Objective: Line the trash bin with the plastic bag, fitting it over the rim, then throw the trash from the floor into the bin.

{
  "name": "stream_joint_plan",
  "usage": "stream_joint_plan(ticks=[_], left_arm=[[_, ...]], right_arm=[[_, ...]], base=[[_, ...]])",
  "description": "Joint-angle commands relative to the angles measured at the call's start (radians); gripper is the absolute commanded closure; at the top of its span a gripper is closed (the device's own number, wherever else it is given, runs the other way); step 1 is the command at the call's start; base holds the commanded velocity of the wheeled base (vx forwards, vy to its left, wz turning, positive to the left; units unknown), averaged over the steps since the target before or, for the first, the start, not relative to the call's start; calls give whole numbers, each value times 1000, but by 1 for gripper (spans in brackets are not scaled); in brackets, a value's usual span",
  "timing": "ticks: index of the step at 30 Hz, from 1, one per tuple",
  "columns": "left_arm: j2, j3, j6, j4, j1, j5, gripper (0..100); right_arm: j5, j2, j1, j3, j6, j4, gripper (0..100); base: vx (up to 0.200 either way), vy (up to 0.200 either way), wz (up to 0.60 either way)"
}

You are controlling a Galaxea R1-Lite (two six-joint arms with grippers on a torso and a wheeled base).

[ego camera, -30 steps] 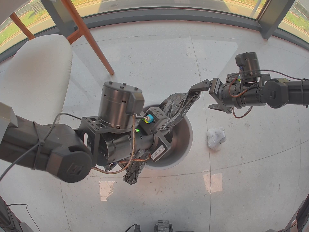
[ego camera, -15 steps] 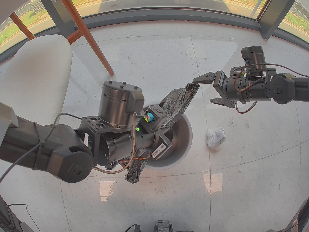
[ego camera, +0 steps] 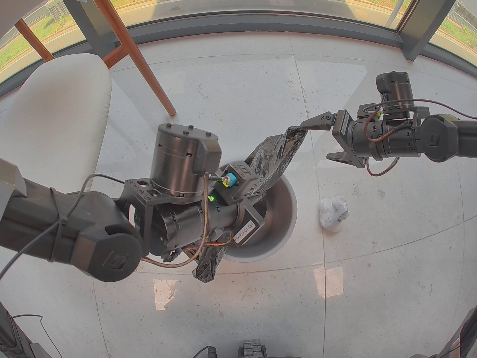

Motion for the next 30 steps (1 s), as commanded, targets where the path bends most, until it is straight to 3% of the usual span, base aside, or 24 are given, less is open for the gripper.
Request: stream_joint_plan(ticks=[1, 16, 30], left_arm=[[-1, -1, -1, -2, 0, 0, 100], [-1, -1, -4, -3, 0, 2, 100], [-2, -3, -7, -5, 0, 25, 100]], right_arm=[[0, 12, 5, 0, 0, -2, 0], [-2, 58, 17, -5, -3, -3, 0], [-3, 54, 83, 39, -2, 6, 0]], base=[[0, 0, 0], [0, 0, 0], [0, 0, 0]])
